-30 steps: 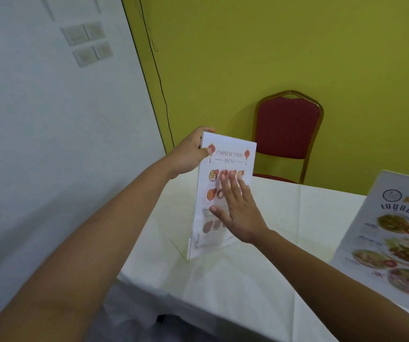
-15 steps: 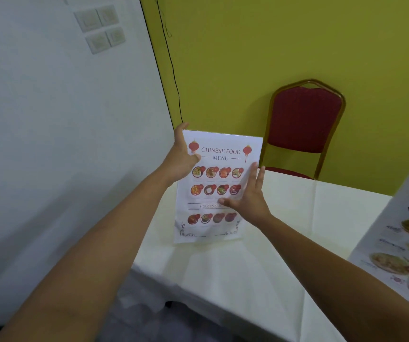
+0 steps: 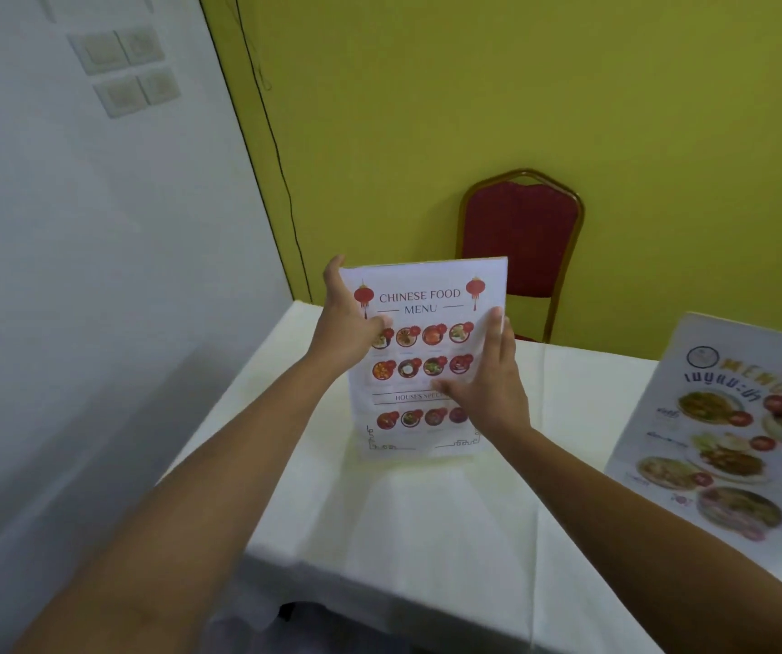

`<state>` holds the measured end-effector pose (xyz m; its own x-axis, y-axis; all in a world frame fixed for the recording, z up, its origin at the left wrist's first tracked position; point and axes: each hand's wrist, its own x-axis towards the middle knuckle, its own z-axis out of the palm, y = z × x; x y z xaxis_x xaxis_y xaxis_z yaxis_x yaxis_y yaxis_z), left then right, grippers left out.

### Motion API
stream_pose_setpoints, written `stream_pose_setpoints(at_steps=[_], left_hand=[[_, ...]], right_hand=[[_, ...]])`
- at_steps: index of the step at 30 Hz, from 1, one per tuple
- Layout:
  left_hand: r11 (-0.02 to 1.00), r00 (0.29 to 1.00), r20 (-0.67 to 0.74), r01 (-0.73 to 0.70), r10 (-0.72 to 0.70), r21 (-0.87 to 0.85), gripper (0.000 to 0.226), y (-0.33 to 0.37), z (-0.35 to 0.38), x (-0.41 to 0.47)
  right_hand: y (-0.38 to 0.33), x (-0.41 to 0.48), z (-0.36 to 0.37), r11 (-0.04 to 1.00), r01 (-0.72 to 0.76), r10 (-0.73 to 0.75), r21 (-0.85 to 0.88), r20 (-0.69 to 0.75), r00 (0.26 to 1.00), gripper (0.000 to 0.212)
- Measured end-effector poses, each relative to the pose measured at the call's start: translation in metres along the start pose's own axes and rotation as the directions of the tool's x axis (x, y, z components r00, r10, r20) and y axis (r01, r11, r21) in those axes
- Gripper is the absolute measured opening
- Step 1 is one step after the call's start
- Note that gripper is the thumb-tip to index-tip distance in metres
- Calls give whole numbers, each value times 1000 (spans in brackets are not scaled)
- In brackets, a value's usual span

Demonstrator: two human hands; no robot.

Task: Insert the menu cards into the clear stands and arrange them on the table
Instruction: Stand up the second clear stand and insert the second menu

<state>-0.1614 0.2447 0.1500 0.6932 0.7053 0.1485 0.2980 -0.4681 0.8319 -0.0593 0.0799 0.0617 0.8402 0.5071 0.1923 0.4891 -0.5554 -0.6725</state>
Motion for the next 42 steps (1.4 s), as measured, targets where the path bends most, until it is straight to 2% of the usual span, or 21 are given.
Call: stream_pose_setpoints(at_steps=[7,12,16,19,22,29,35,42], left_hand=[[995,992,81,-88,93,-56,92,16,60,-5],[993,991,88,-95,101,-69,90,14,82,-18],[986,994,51,-84,92,-143,94,12,88,-30],[973,1000,-8,-30,29,-230,98,7,96,-45],[969,998,-44,28,-40,-244,99,-8,114,-61],[971,982,-79,156,-173,-179,89,-31,141,-88],[973,978,-110,155,-175,-173,83,-35,143,-89],[974,980,-74,174,-186,-146,77,-37,141,-83]], right_hand=[[47,-13,-41,995,-75,69,-71,-74,995,129],[67,-22,-48,996,-81,79,-38,-57,995,125],[72,-32,-45,993,-85,93,79,-108,990,123],[75,-32,-42,963,-154,185,221,-128,974,124],[82,-36,-37,926,-226,264,303,-91,960,126],[87,-41,-32,949,-203,233,240,-105,967,122],[90,-49,-25,965,-170,196,198,-117,974,109],[89,-44,-24,967,-204,224,151,-128,966,107]])
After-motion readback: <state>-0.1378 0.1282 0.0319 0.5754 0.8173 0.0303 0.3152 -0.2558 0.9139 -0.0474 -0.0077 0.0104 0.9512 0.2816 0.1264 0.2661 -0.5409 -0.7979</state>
